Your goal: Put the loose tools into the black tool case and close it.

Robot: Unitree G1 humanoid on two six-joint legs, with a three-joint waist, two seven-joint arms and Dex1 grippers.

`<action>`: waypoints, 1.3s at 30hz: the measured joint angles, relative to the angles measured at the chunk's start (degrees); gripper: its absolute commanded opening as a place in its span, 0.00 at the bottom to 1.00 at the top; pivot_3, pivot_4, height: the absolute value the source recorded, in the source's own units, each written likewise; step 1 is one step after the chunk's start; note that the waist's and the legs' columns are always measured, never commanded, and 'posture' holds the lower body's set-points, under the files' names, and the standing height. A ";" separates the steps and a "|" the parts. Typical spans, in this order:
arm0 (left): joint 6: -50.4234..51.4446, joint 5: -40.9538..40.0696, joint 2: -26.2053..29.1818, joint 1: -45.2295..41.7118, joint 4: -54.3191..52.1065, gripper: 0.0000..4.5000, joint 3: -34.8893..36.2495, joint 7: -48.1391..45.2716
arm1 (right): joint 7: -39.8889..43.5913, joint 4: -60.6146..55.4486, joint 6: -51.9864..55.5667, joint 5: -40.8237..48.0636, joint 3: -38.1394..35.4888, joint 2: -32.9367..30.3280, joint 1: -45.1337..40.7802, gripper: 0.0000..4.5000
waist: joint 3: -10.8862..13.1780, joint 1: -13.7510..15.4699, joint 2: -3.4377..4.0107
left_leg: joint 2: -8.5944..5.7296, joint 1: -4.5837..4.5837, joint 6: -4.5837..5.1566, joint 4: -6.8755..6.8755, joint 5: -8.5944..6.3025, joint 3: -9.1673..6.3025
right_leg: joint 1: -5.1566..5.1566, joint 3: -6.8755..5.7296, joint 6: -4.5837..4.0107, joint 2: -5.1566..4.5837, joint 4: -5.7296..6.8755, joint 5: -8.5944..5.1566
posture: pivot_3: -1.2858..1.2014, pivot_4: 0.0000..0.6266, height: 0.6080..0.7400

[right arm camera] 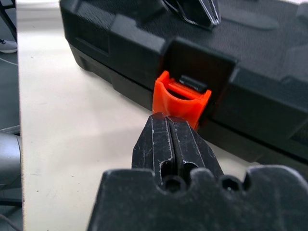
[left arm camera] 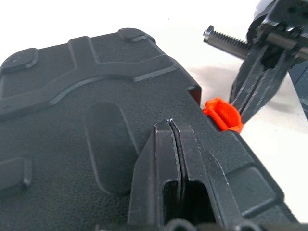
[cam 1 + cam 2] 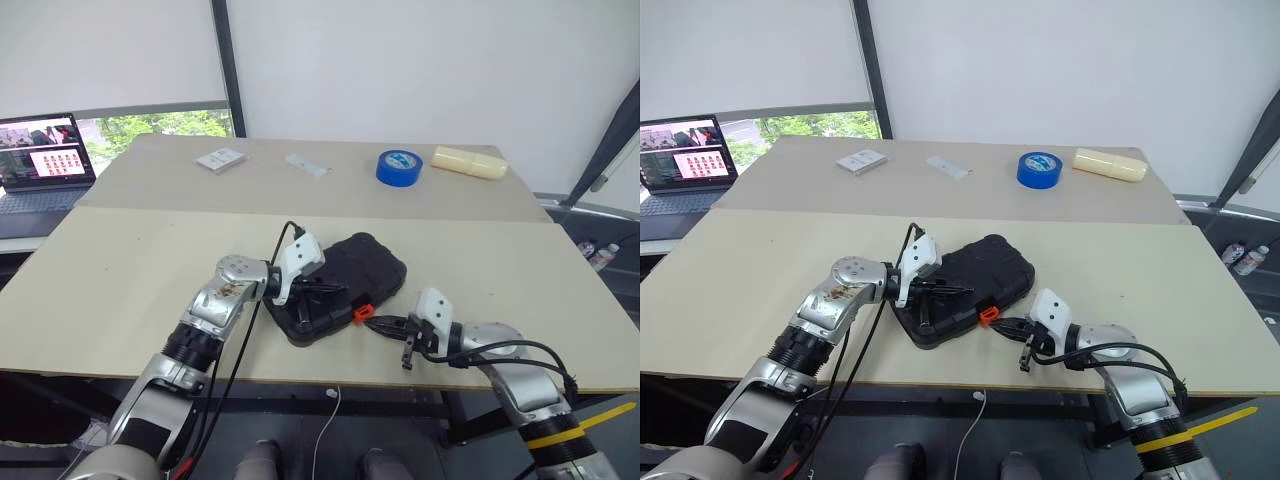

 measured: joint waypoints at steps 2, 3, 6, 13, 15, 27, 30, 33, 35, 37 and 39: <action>0.02 0.02 0.01 0.10 -0.04 0.02 0.18 0.02 | 0.02 0.71 0.41 -0.41 0.39 0.21 -0.66 0.00 | -0.01 -0.07 0.00 | 0.00 0.03 -0.01 -0.02 0.00 0.00 | 0.01 0.00 -0.02 0.01 0.01 -0.01 | 0.52 0.24 1.00; 0.03 0.02 0.02 0.13 -0.04 0.02 0.28 0.02 | 0.06 1.07 0.48 -0.60 0.57 0.49 -0.88 0.00 | -0.01 -0.11 0.00 | 0.00 0.08 -0.01 -0.03 0.00 0.00 | 0.05 0.00 -0.03 0.01 0.01 -0.02 | 0.52 0.24 1.00; 0.04 0.07 0.06 0.04 -0.03 0.02 0.61 0.18 | 0.08 1.96 0.65 -1.04 1.13 1.41 -1.45 0.00 | -0.01 -0.36 0.00 | 0.00 0.23 -0.17 -0.07 -0.11 0.00 | 0.20 0.00 -0.03 0.00 0.00 -0.03 | 0.52 0.24 1.00; 0.08 0.49 0.02 0.03 0.54 0.02 0.94 0.63 | -0.06 4.40 0.47 -1.44 1.41 3.65 -2.56 0.00 | -0.01 -0.67 0.00 | 0.01 0.66 -0.27 -0.17 -0.17 -0.01 | 0.55 -0.01 -0.11 -0.01 -0.01 -0.12 | 0.52 0.24 1.00; 0.27 0.52 0.03 -0.01 0.59 0.02 1.02 0.85 | -0.05 4.67 0.10 -1.41 1.28 4.22 -2.55 0.00 | -0.01 -0.72 0.00 | 0.01 0.66 -0.28 -0.18 -0.18 -0.01 | 0.54 -0.01 -0.11 -0.01 0.00 -0.12 | 0.52 0.24 1.00; 3.61 0.71 0.39 0.30 -0.37 0.02 0.66 1.12 | 1.50 -0.57 -2.68 6.73 -4.21 8.18 -5.27 0.00 | -0.18 -0.76 -0.10 | 0.03 0.85 -0.35 -0.28 -0.30 -0.05 | 0.54 -0.10 -0.17 -0.02 -0.13 -0.25 | 0.52 0.24 1.00; 4.25 0.68 0.52 0.54 -1.08 0.02 0.67 0.87 | 1.32 0.80 -2.58 6.53 -4.15 8.15 -5.21 0.00 | -0.22 -0.72 -0.12 | 0.02 0.89 -0.47 -0.27 -0.48 -0.02 | 0.64 -0.09 -0.17 -0.07 -0.14 -0.38 | 0.52 0.24 1.00; 4.65 0.65 0.57 0.72 -1.66 0.02 0.78 0.91 | 1.77 3.09 -2.92 5.42 -3.68 7.55 -4.71 0.00 | -0.22 -0.65 -0.12 | 0.02 0.88 -0.43 -0.30 -0.51 -0.02 | 0.72 -0.09 -0.21 -0.06 -0.10 -0.45 | 0.52 0.24 1.00; 4.65 0.63 0.66 0.89 -1.73 0.02 1.02 0.95 | 2.83 2.98 -2.93 5.67 -3.68 6.84 -3.62 0.00 | -0.23 -0.68 -0.12 | 0.02 0.88 -0.41 -0.31 -0.51 -0.02 | 0.74 -0.08 -0.22 -0.04 -0.09 -0.47 | 0.52 0.24 1.00; 4.65 0.62 0.78 1.04 -1.88 0.02 1.17 0.95 | 3.80 1.60 -1.91 6.96 -4.15 5.36 -2.22 0.00 | -0.22 -0.73 -0.10 | 0.02 0.87 -0.41 -0.32 -0.51 -0.02 | 0.73 -0.07 -0.22 -0.05 -0.08 -0.47 | 0.52 0.24 1.00; 4.64 0.61 0.80 1.10 -1.93 0.02 1.20 0.91 | 4.41 -0.18 -0.63 7.79 -4.59 3.15 -0.91 0.00 | -0.22 -0.74 -0.10 | 0.02 0.87 -0.41 -0.32 -0.52 -0.02 | 0.72 -0.06 -0.22 -0.05 -0.09 -0.48 | 0.52 0.24 1.00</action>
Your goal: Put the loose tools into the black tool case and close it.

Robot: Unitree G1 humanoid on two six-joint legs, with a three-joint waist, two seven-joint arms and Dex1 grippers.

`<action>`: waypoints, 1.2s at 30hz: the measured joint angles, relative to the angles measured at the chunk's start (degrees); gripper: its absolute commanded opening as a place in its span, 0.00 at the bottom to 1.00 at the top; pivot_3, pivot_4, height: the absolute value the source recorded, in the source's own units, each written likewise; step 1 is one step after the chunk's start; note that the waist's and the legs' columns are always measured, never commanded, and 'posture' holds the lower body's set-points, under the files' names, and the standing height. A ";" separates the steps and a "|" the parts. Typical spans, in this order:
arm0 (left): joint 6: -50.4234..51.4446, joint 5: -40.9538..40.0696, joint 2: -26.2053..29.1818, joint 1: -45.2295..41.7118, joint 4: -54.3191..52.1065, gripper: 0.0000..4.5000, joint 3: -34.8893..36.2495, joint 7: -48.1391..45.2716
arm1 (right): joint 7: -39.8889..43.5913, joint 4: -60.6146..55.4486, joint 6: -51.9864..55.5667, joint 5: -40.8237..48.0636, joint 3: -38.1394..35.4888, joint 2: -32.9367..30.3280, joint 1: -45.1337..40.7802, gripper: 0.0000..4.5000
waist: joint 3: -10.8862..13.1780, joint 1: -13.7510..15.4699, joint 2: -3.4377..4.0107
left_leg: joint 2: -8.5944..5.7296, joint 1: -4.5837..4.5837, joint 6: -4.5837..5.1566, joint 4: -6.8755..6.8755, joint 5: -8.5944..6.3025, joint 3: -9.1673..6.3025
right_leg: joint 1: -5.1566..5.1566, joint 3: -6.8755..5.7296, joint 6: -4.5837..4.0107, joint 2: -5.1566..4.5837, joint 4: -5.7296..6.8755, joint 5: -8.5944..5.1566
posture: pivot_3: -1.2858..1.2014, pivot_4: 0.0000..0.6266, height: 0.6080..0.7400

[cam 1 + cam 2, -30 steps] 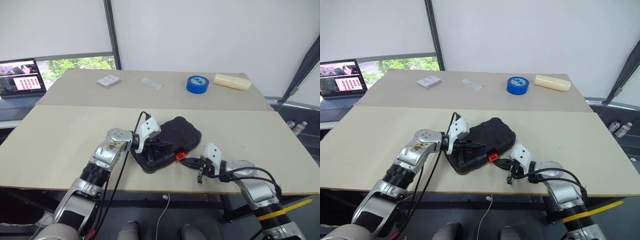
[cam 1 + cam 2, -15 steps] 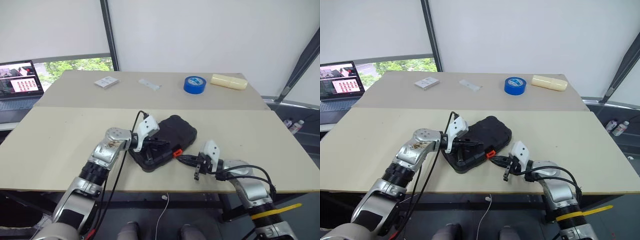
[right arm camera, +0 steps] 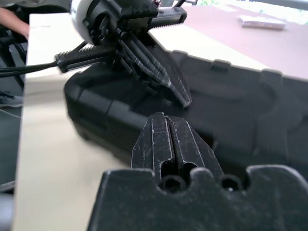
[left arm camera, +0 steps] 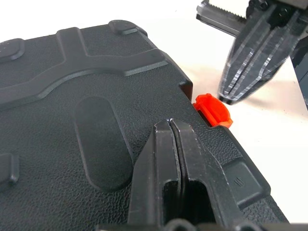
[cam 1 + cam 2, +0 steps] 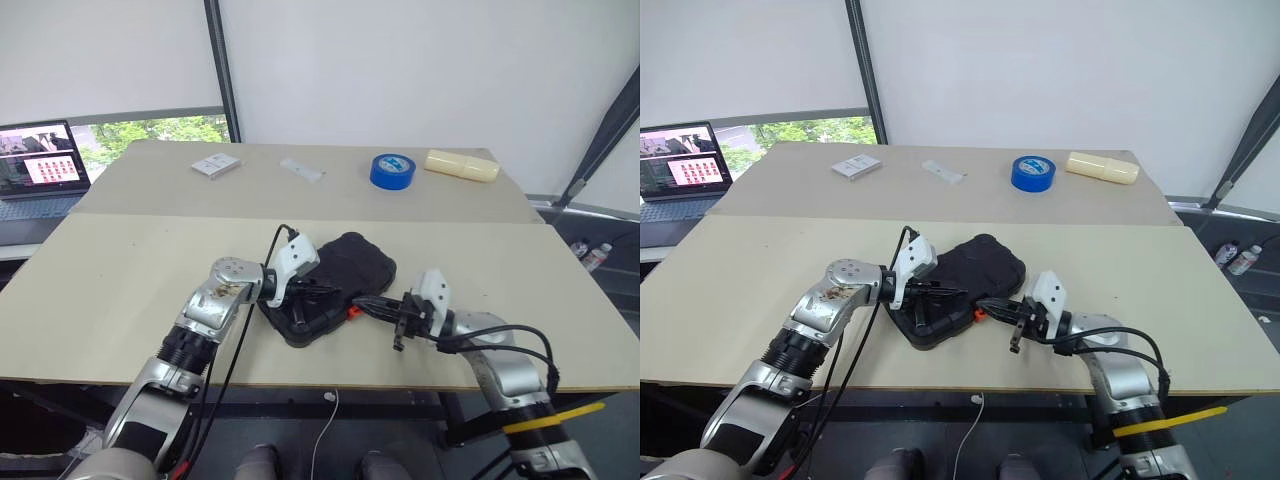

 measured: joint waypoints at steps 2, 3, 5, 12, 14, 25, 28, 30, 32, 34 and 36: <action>-0.02 -0.02 0.35 0.25 -0.08 0.02 0.28 0.00 | 0.82 -1.81 2.52 0.59 -1.21 -3.05 2.31 0.00 | -0.02 -0.22 -0.03 | 0.03 0.06 -0.01 -0.03 -0.01 0.00 | -0.01 -0.01 -0.03 0.02 -0.01 -0.02 | 0.52 0.24 1.00; -0.03 -0.02 0.37 0.39 -0.08 0.02 0.41 0.04 | 0.83 -1.99 3.61 0.60 -1.05 -3.32 3.16 0.00 | -0.02 -0.30 -0.03 | 0.03 0.15 -0.02 -0.07 -0.02 0.00 | 0.01 -0.01 -0.06 0.02 0.01 -0.04 | 0.52 0.24 1.00; -0.04 -0.02 0.36 0.45 -0.08 0.02 0.46 0.15 | 0.44 -1.98 4.70 0.36 -0.02 -2.95 3.81 0.00 | -0.03 -0.31 -0.01 | 0.03 0.18 -0.03 -0.10 -0.02 -0.01 | 0.00 -0.01 -0.07 0.01 0.02 -0.04 | 0.52 0.24 1.00; -0.10 -0.01 0.17 0.56 -0.08 0.02 0.42 0.05 | -4.06 4.48 5.17 -5.61 4.21 1.15 -0.37 0.00 | -0.02 -0.29 -0.01 | 0.02 0.34 -0.14 -0.16 -0.10 0.00 | -0.06 -0.02 -0.07 -0.01 -0.12 -0.05 | 0.52 0.24 1.00; -0.14 -0.01 0.17 0.53 -0.08 0.02 0.42 -0.01 | -4.69 5.96 4.29 -6.33 4.26 2.55 -2.10 0.00 | -0.01 -0.24 -0.01 | 0.02 0.34 -0.14 -0.19 -0.10 0.00 | -0.07 -0.02 -0.07 0.00 -0.13 -0.05 | 0.52 0.24 1.00; -0.13 -0.01 0.78 0.50 -0.06 0.02 0.64 -0.33 | -3.07 6.92 1.46 -3.46 2.59 5.23 -2.22 0.00 | 0.02 -0.66 -0.03 | 0.02 0.34 -0.14 -0.33 -0.09 0.01 | -0.02 0.02 -0.11 0.02 -0.09 -0.02 | 0.52 0.24 1.00; -0.12 0.00 0.61 0.57 0.12 0.02 0.67 -0.30 | -2.91 3.65 1.31 -1.48 1.81 6.45 -3.80 0.00 | 0.02 -0.75 -0.02 | 0.02 0.48 -0.15 -0.36 -0.10 -0.02 | -0.06 -0.01 -0.11 0.01 -0.14 -0.03 | 0.52 0.24 1.00; -0.12 0.00 0.20 0.55 0.12 0.02 0.47 -0.32 | -3.04 3.05 1.26 -1.20 1.65 6.45 -4.94 0.00 | 0.00 -0.42 -0.03 | 0.02 0.48 -0.16 -0.41 -0.11 -0.02 | 0.00 -0.06 -0.11 0.00 -0.37 -0.03 | 0.52 0.24 1.00; -0.12 -0.01 0.13 0.53 -0.05 0.02 0.37 -0.55 | -3.21 3.03 1.26 -1.26 1.65 6.39 -4.92 0.00 | -0.03 -0.19 -0.04 | 0.01 0.45 -0.16 -0.55 -0.11 0.02 | 0.02 -0.06 -0.11 -0.03 -0.60 -0.02 | 0.52 0.24 1.00; -0.12 -0.01 0.14 0.51 -0.13 0.02 0.37 -0.83 | -3.16 3.52 1.26 -1.72 1.75 5.91 -4.89 0.00 | -0.04 -0.14 -0.02 | -0.01 0.44 -0.18 -0.63 -0.12 0.07 | 0.02 -0.04 -0.10 -0.05 -0.65 -0.03 | 0.52 0.24 1.00; -0.12 -0.01 0.13 0.51 -0.16 0.02 0.38 -0.86 | -2.95 4.56 1.25 -2.47 1.90 5.00 -4.81 0.00 | -0.04 -0.04 -0.03 | 0.00 0.44 -0.18 -0.70 -0.13 0.06 | 0.01 -0.04 -0.11 -0.03 -0.67 -0.03 | 0.52 0.24 1.00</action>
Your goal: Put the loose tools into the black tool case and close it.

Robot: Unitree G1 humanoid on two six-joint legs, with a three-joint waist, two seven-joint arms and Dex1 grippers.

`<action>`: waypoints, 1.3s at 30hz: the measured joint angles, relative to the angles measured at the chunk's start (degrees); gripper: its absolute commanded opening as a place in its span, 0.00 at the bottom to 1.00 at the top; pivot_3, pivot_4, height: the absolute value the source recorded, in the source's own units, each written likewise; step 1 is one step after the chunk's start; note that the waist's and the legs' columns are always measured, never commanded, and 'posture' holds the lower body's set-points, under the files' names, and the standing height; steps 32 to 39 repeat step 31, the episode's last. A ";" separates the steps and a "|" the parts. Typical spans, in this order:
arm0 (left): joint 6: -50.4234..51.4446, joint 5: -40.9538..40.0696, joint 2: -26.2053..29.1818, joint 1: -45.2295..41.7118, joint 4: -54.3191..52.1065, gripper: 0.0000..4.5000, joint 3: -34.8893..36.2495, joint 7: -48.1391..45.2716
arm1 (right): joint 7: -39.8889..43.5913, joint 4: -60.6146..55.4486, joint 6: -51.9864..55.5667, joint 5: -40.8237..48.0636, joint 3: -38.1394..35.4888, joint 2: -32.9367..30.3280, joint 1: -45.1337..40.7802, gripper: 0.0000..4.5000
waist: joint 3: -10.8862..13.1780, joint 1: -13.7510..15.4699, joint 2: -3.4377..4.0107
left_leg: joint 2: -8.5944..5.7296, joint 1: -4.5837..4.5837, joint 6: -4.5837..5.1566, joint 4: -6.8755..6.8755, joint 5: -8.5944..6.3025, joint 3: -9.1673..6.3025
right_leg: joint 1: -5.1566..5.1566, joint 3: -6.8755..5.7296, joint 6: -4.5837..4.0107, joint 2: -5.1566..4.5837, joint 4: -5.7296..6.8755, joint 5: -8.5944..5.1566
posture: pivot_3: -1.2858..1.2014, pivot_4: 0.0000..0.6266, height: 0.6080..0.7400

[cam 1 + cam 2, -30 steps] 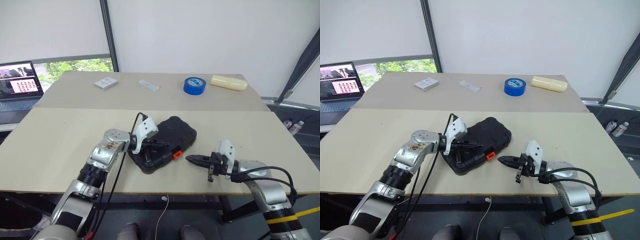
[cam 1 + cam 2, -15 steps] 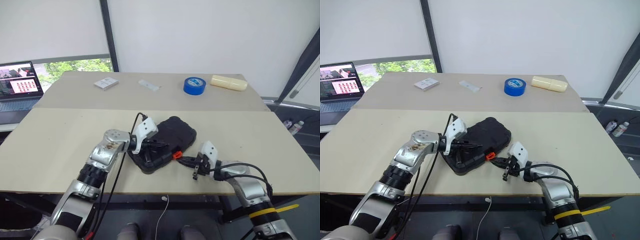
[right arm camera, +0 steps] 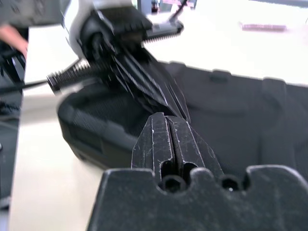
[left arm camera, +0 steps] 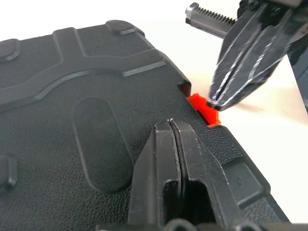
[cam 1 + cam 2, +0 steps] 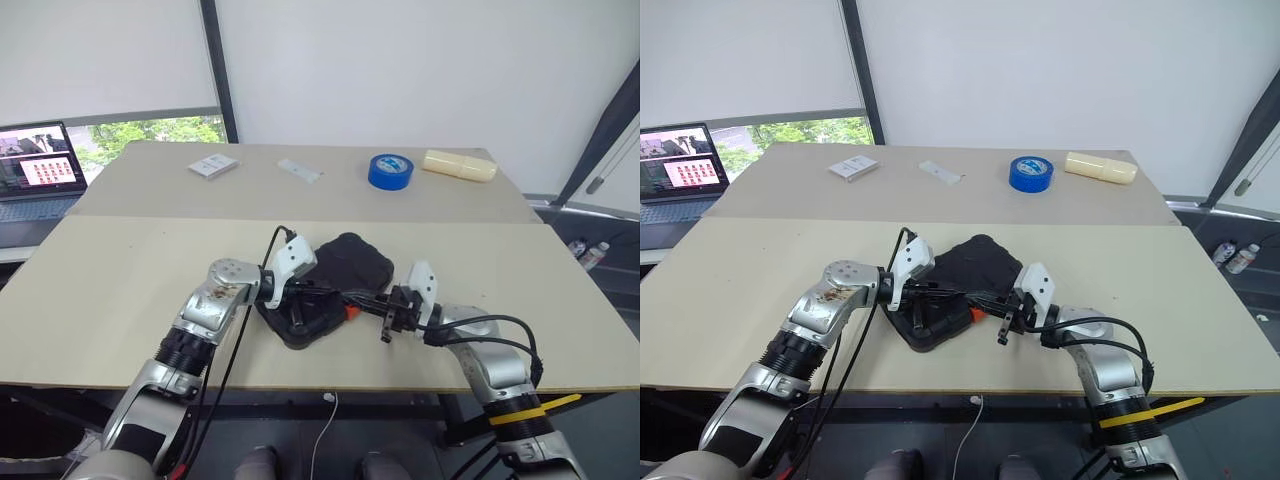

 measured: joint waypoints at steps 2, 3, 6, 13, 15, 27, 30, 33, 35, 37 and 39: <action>-0.65 0.00 0.01 0.21 0.00 0.02 0.17 0.03 | 0.56 0.17 -0.13 0.12 -0.12 -0.87 0.72 0.00 | 0.00 0.03 0.02 | 0.00 0.00 0.00 -0.04 0.00 -0.01 | 0.00 0.00 0.00 0.01 0.01 0.00 | 0.52 0.24 1.00; -1.59 -0.08 -0.01 0.66 0.00 0.02 0.57 0.09 | 1.26 -0.19 -0.23 0.49 -0.36 -1.31 1.25 0.00 | 0.00 -0.01 0.02 | 0.01 0.00 0.00 -0.05 0.00 -0.01 | -0.01 0.00 0.00 0.02 0.01 0.00 | 0.52 0.24 1.00; -5.73 -1.59 -0.44 2.80 -0.12 0.18 4.02 1.03 | 3.20 -3.17 0.13 3.51 -2.69 -3.76 3.62 0.06 | 0.03 -0.09 0.04 | 0.01 -0.09 0.00 -0.07 0.00 0.02 | 0.02 0.04 0.00 0.00 0.01 0.00 | 0.52 0.24 1.00; -13.62 -10.17 4.71 15.53 -6.61 0.74 16.58 -0.87 | 8.19 -6.40 -4.90 4.67 -9.07 -12.46 10.06 0.57 | 0.24 -0.37 -0.01 | 0.13 -0.44 0.03 -0.14 0.02 0.06 | -0.30 0.06 -0.07 0.12 0.04 -0.03 | 0.52 0.24 1.00; -14.32 -10.42 7.67 19.80 -8.36 0.89 20.24 -0.18 | 9.39 -5.24 -8.48 4.00 -10.14 -14.12 11.17 0.71 | 0.46 -0.19 -0.07 | 0.11 -0.60 0.03 -0.13 0.02 0.08 | -0.46 0.07 -0.07 0.10 0.02 -0.03 | 0.52 0.24 1.00; -24.08 -7.56 18.27 44.13 -7.05 1.00 35.61 4.35 | 14.77 6.99 -24.18 1.08 -14.66 -19.37 11.33 0.99 | 1.19 1.02 -0.46 | 0.14 -0.82 -0.15 -0.11 -0.09 0.31 | -1.00 -0.09 -0.11 -0.30 -0.10 -0.02 | 0.52 0.24 1.00; -25.06 -7.53 18.59 44.10 -7.08 1.00 35.92 5.31 | 14.72 8.58 -26.00 0.32 -14.64 -19.36 9.99 0.99 | 1.20 1.16 -0.44 | 0.15 -0.86 -0.15 -0.11 -0.09 0.45 | -1.07 -0.10 -0.12 -0.38 -0.10 -0.01 | 0.52 0.24 1.00; -25.35 -7.26 18.59 44.06 -7.08 1.00 35.90 5.59 | 14.71 8.82 -26.40 0.14 -14.64 -19.36 9.68 0.99 | 1.20 1.15 -0.44 | 0.15 -0.86 -0.15 -0.11 -0.09 0.47 | -1.08 -0.10 -0.13 -0.38 -0.10 0.00 | 0.52 0.24 1.00; -25.35 -7.26 18.59 44.06 -7.08 1.00 35.90 5.59 | 14.71 8.82 -26.40 0.14 -14.64 -19.36 9.68 0.99 | 1.20 1.15 -0.44 | 0.15 -0.86 -0.15 -0.11 -0.09 0.47 | -1.08 -0.10 -0.13 -0.38 -0.10 0.00 | 0.52 0.24 1.00; -25.35 -7.26 18.59 44.06 -7.08 1.00 35.90 5.59 | 14.71 8.82 -26.40 0.14 -14.64 -19.36 9.68 0.99 | 1.20 1.15 -0.44 | 0.15 -0.86 -0.15 -0.11 -0.09 0.47 | -1.08 -0.10 -0.13 -0.38 -0.10 0.00 | 0.52 0.24 1.00; -25.35 -7.26 18.59 44.06 -7.08 1.00 35.90 5.59 | 14.71 8.82 -26.40 0.14 -14.64 -19.36 9.68 0.99 | 1.20 1.15 -0.44 | 0.15 -0.86 -0.15 -0.11 -0.09 0.47 | -1.08 -0.10 -0.13 -0.38 -0.10 0.00 | 0.52 0.24 1.00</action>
